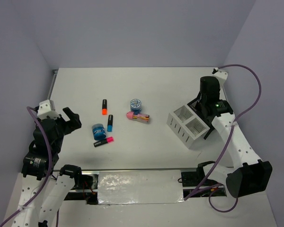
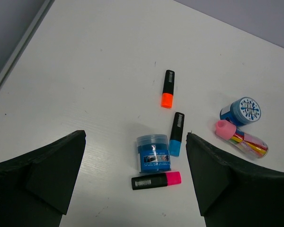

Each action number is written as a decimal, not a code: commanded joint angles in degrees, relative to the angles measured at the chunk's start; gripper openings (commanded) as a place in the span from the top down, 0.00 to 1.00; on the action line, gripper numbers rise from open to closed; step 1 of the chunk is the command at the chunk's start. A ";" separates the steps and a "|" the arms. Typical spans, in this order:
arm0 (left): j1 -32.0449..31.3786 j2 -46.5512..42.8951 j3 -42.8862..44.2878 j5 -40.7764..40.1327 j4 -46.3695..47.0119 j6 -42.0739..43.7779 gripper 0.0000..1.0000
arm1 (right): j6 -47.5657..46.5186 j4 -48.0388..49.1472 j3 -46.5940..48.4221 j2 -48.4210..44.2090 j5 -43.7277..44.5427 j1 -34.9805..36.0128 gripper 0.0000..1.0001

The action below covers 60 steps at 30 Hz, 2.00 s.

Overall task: Sort the stationery into containers
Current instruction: Place the stationery in the storage box, then pick up the stationery from the center of the board.

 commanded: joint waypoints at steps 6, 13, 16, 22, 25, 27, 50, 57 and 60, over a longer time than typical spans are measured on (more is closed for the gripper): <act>0.34 -0.31 0.27 0.72 2.89 1.28 0.01 | 3.01 2.17 -1.67 0.53 1.81 -2.37 1.00; 0.34 -0.04 0.18 0.98 2.98 1.45 0.01 | 3.62 3.15 -5.02 0.80 0.13 -3.60 1.00; 0.34 0.04 0.10 0.98 2.89 1.36 0.01 | 3.36 3.76 -5.72 1.67 -0.83 -4.03 0.97; 0.34 0.22 0.18 0.98 2.98 1.36 0.01 | 2.92 5.08 -6.16 6.59 -5.48 -5.36 0.65; 0.34 0.31 0.18 1.07 2.98 1.36 0.01 | 3.01 5.17 -5.29 8.09 -6.28 -5.45 0.33; 0.34 0.40 0.18 1.07 2.89 1.45 0.01 | 3.01 4.38 -4.41 8.09 -6.46 -5.27 0.21; 0.34 1.89 0.27 0.90 2.80 1.45 0.01 | -8.77 13.43 10.78 22.57 -19.10 26.46 0.00; 0.34 1.89 0.36 0.37 2.45 1.19 0.01 | -10.09 9.14 27.91 41.81 -17.10 28.74 0.00; 0.34 1.63 0.36 0.46 2.54 1.19 0.01 | -9.47 7.29 31.71 46.75 -17.09 28.74 0.00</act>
